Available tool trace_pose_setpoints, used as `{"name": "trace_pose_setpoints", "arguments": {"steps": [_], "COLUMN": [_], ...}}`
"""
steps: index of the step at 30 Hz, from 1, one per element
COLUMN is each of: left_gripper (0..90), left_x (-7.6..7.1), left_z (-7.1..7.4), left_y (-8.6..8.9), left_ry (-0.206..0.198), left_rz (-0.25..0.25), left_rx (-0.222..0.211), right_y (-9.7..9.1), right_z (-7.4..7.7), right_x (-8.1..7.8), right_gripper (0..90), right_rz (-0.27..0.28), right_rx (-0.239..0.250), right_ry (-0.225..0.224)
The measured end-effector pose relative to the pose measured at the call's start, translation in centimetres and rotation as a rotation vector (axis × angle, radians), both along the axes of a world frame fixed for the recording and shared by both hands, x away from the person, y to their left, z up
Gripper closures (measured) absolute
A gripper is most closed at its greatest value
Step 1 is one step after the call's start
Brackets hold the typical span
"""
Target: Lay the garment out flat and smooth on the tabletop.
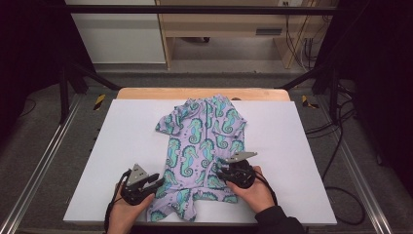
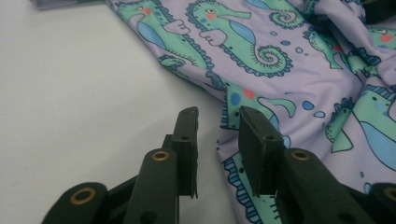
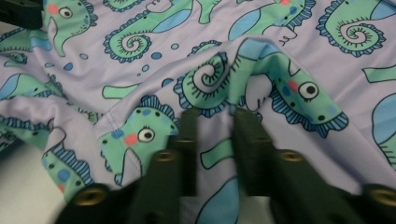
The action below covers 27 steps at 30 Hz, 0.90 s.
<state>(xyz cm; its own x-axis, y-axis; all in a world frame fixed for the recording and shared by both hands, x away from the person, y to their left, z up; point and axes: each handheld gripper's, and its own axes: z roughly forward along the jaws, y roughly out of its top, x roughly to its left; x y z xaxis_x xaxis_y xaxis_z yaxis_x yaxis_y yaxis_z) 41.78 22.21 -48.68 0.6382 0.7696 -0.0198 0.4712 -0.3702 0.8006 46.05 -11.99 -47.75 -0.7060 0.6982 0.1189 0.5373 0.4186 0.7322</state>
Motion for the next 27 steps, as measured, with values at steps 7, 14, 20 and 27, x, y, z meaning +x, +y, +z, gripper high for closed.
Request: {"name": "trace_pose_setpoints", "arguments": {"steps": [7,14,20,27], "left_gripper": [87.3,88.7,88.7,88.5], "left_x": [0.1,-0.1,-0.5,-0.6], "left_z": [-0.1,0.0,0.0,0.0], "left_y": [-0.5,-0.7,-1.0,-0.9], "left_ry": [0.022,0.022,0.020,0.019], "left_rz": [-0.027,-0.037,-0.045,-0.045], "left_rx": [0.028,0.036,0.045,0.041], "right_y": [-1.6,-5.1,-6.6,-5.9], "right_z": [0.4,-0.4,-1.4,0.6], "right_x": [-1.8,-5.6,-8.4,-7.6], "right_gripper": [89.5,89.6,85.3,62.3], "right_rz": [-0.021,-0.065,-0.060,-0.089], "right_rx": [-0.007,0.015,0.068,0.091], "right_ry": [-0.018,0.005,0.013,-0.063]}}
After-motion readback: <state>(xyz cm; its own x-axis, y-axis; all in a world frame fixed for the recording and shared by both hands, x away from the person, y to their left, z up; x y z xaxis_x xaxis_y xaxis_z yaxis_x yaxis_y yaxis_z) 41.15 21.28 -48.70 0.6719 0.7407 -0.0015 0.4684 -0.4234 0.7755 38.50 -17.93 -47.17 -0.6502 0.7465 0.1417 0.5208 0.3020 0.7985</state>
